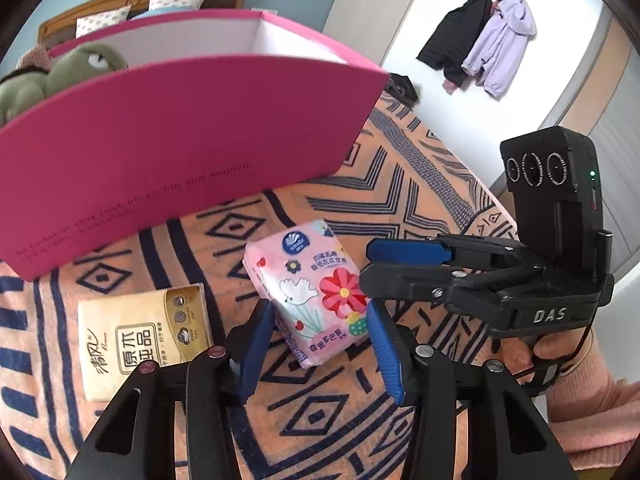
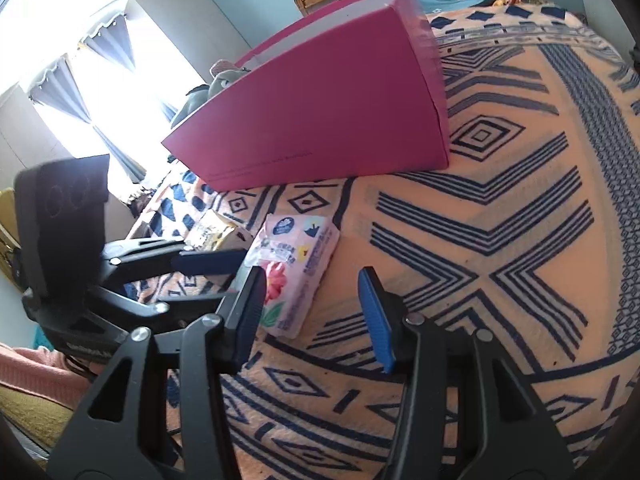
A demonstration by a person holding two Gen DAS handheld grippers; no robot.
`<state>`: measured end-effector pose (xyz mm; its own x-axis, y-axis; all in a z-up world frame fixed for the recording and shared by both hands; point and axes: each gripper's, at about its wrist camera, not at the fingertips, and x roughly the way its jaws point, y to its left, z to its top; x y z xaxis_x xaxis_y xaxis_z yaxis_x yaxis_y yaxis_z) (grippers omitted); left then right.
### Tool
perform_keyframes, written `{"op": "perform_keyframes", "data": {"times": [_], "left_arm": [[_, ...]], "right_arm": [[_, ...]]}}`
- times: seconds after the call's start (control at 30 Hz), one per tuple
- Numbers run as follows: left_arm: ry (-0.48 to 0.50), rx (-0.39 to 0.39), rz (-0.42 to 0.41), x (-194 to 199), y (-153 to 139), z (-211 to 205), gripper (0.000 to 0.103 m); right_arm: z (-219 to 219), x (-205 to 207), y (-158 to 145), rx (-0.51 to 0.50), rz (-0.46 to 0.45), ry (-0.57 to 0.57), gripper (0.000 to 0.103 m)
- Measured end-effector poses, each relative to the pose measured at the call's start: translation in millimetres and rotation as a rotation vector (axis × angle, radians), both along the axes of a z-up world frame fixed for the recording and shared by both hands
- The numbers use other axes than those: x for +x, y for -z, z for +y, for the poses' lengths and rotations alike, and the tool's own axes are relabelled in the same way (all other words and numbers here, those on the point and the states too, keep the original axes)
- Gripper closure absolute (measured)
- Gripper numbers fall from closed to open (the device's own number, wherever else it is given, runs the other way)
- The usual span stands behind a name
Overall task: Organize objects
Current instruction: 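Move the right gripper down to the pink floral tissue pack, then close the right gripper on the pink floral tissue pack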
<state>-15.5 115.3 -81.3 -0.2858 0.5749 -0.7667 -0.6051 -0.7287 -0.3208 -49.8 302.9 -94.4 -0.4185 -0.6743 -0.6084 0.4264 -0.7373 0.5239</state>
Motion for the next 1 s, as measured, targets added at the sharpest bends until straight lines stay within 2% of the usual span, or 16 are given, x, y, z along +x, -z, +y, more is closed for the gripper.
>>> {"op": "perform_keyframes", "data": {"times": [0.1, 0.3, 0.43, 0.57, 0.67, 1.0], "left_arm": [[-0.013, 0.018, -0.029, -3.0, 3.3, -3.2, 0.054], [-0.028, 0.026, -0.035, -4.0, 5.6, -5.1, 0.055], [-0.026, 0.038, -0.044, -4.5, 7.6, -3.4, 0.059], [-0.03, 0.044, -0.043, -5.3, 7.8, -4.1, 0.061], [-0.032, 0.049, -0.043, -6.0, 7.8, -4.8, 0.062], [0.008, 0.028, -0.02, -0.4, 2.2, -5.2, 0.06]], "right_arm": [[-2.2, -1.7, 1.0, 0.001, 0.003, 0.001, 0.052], [-5.1, -3.5, 0.8, 0.003, 0.001, -0.001, 0.052], [-6.6, -5.1, 1.0, 0.003, 0.001, 0.0, 0.052], [-6.8, -5.6, 1.1, 0.005, -0.001, 0.001, 0.054], [-9.0, -5.0, 1.8, 0.017, -0.003, -0.006, 0.06], [-8.0, -13.6, -8.1, 0.041, 0.021, 0.006, 0.061]]}}
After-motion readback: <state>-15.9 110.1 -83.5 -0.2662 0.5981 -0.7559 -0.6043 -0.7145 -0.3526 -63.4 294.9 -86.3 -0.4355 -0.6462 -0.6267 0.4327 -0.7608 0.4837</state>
